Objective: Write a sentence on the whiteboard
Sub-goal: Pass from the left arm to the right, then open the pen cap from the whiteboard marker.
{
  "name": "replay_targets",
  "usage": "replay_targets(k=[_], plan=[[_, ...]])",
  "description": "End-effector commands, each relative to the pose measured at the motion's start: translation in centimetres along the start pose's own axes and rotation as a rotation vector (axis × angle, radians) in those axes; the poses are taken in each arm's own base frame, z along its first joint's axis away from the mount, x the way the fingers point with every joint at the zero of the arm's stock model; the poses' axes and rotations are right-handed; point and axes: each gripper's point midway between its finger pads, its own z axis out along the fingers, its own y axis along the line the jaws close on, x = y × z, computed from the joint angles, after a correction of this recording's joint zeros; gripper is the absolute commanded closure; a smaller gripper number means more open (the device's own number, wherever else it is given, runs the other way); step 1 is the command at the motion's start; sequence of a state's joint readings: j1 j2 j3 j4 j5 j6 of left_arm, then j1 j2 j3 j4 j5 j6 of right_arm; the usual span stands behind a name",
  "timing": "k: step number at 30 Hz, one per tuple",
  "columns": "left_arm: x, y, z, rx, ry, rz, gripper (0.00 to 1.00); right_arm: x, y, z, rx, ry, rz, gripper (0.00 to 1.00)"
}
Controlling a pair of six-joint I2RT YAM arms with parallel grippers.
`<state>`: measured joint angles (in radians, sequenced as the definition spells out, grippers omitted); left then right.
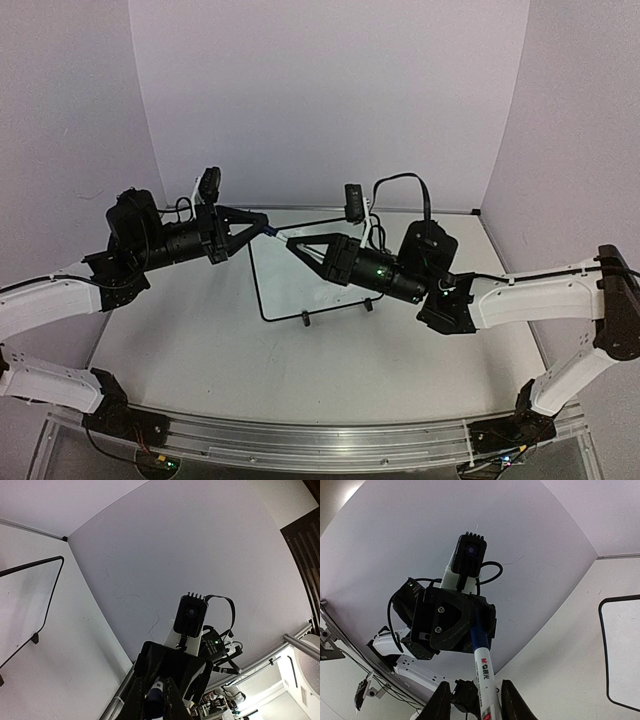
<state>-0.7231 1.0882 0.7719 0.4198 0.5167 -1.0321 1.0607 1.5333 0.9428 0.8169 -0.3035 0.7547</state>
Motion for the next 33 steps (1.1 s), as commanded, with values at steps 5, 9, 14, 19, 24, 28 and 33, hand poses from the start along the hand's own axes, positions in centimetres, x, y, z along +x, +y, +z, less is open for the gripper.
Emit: replay_targets(k=[5, 9, 14, 19, 24, 28, 33], plan=[[0.2, 0.2, 0.6, -0.006, 0.034, -0.018, 1.0, -2.4, 2.7, 0.1, -0.082, -0.068, -0.048, 0.87], [0.2, 0.4, 0.6, -0.01, 0.028, -0.018, 1.0, -2.4, 2.5, 0.0, -0.075, -0.074, -0.051, 1.0], [-0.3, 0.4, 0.3, -0.015, 0.0, -0.009, 1.0, -2.5, 2.2, -0.5, -0.058, -0.09, -0.053, 1.0], [-2.2, 0.2, -0.7, -0.028, -0.093, -0.003, 1.0, -2.5, 1.4, -1.4, -0.023, -0.115, -0.041, 1.0], [-5.6, -0.9, -2.9, -0.015, -0.208, 0.025, 1.0, -2.2, 0.3, -2.7, 0.026, -0.133, -0.023, 1.0], [-7.5, -1.1, -4.5, -0.022, -0.262, 0.03, 1.0, -1.8, -0.4, -3.7, 0.054, -0.141, -0.017, 1.0], [-7.9, -0.5, -5.0, -0.091, -0.247, 0.067, 1.0, -1.7, -0.7, -4.7, 0.071, -0.148, -0.019, 1.0]])
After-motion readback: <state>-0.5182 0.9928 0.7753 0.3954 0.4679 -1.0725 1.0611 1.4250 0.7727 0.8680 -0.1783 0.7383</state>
